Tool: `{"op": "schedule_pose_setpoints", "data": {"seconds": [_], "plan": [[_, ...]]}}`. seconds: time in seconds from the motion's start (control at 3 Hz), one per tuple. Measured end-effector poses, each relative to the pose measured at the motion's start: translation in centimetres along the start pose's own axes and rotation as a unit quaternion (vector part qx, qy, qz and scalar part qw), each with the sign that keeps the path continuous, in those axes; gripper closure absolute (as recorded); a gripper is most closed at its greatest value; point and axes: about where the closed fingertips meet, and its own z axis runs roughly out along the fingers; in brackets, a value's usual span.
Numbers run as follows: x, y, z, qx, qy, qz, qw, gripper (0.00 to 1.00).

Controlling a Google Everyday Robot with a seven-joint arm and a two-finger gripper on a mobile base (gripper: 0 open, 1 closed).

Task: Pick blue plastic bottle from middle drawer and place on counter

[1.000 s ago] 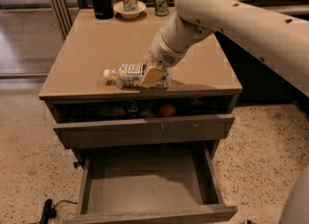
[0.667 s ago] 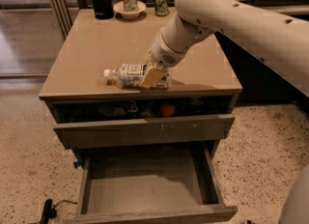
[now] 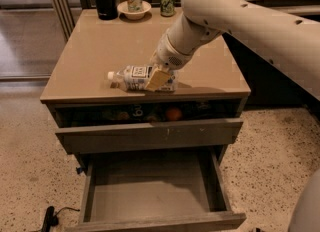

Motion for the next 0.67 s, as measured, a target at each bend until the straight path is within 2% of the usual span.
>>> {"op": "schedule_pose_setpoints", "data": {"seconds": [0.67], "plan": [[-0.01, 0.01, 0.01, 0.000, 0.000, 0.000, 1.0000, 0.00]]}}
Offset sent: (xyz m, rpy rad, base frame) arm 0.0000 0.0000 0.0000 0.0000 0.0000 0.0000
